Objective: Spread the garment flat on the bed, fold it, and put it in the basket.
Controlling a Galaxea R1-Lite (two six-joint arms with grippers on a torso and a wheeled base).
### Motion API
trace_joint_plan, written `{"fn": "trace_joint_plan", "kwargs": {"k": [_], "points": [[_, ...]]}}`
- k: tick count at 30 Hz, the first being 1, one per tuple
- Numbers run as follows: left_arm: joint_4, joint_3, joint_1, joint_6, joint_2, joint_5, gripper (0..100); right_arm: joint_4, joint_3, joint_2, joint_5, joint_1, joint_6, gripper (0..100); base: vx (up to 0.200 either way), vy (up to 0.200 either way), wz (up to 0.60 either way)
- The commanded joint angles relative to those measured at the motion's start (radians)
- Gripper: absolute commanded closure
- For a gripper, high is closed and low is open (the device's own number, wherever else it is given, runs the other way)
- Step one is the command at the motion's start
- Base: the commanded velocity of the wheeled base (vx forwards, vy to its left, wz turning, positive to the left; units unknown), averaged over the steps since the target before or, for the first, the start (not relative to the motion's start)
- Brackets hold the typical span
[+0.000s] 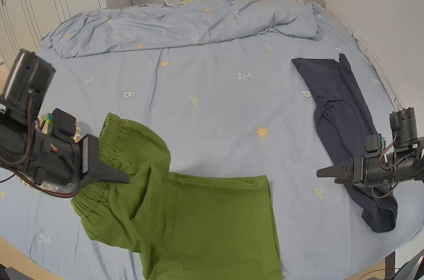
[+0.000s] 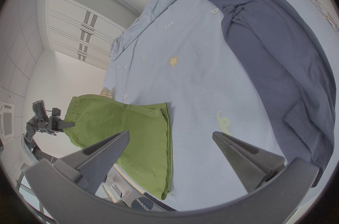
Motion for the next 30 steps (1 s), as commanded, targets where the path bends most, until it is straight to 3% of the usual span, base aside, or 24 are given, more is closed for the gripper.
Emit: {"fn": "trace_joint_plan", "kwargs": {"k": [1,9,17,18,30], "points": [[0.016,-0.139,-0.245,-0.154,0.148,0.108,100,0.000,0.002,0.004,0.000,-0.003,0.000,0,0.000,0.000,0.00],[0.011,-0.171,-0.331,-0.214,0.237,0.184,100,0.000,0.003,0.005,0.000,-0.003,0.000,0,0.000,0.000,0.00],[-0.124,-0.165,-0.400,-0.310,0.357,0.282,100,-0.003,0.011,0.011,-0.003,-0.002,0.000,0,0.000,0.000,0.00],[-0.131,-0.165,-0.409,-0.317,0.371,0.295,0,-0.003,0.012,0.011,-0.003,-0.002,0.000,0,0.000,0.000,0.00],[-0.266,-0.149,-0.457,-0.406,0.431,0.320,0,-0.004,0.014,0.024,-0.004,-0.003,-0.001,0,0.000,0.000,0.00]]}}
